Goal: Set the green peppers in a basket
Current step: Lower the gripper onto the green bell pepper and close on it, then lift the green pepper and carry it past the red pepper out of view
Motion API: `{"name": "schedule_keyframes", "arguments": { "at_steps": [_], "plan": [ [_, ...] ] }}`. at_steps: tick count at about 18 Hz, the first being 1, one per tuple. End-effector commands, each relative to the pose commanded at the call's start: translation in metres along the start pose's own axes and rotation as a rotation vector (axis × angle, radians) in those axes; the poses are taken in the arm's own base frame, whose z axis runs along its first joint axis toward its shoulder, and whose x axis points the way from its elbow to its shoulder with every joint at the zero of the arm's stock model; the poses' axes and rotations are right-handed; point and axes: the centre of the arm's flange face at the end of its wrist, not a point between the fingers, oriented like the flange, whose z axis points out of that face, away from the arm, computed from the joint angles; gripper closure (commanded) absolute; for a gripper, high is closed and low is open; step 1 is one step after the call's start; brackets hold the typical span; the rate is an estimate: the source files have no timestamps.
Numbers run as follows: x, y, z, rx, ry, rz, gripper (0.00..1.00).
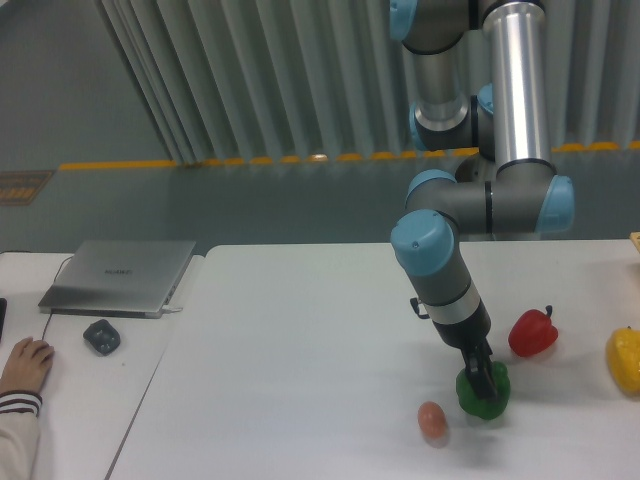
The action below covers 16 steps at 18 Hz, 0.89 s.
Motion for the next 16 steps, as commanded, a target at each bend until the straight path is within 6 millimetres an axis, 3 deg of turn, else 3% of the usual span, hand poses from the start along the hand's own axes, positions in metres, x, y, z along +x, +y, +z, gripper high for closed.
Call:
{"name": "schedule_keyframes", "arguments": {
  "at_steps": [3,5,16],
  "plan": [
    [0.000,0.000,0.001,-0.002,0.001,-0.003,0.41],
    [0.000,0.000,0.000,-0.002,0.000,-0.008,0.59],
    [-0.001,0.005,-0.012,0.005,-0.019,-0.051,0.87]
  ]
}}
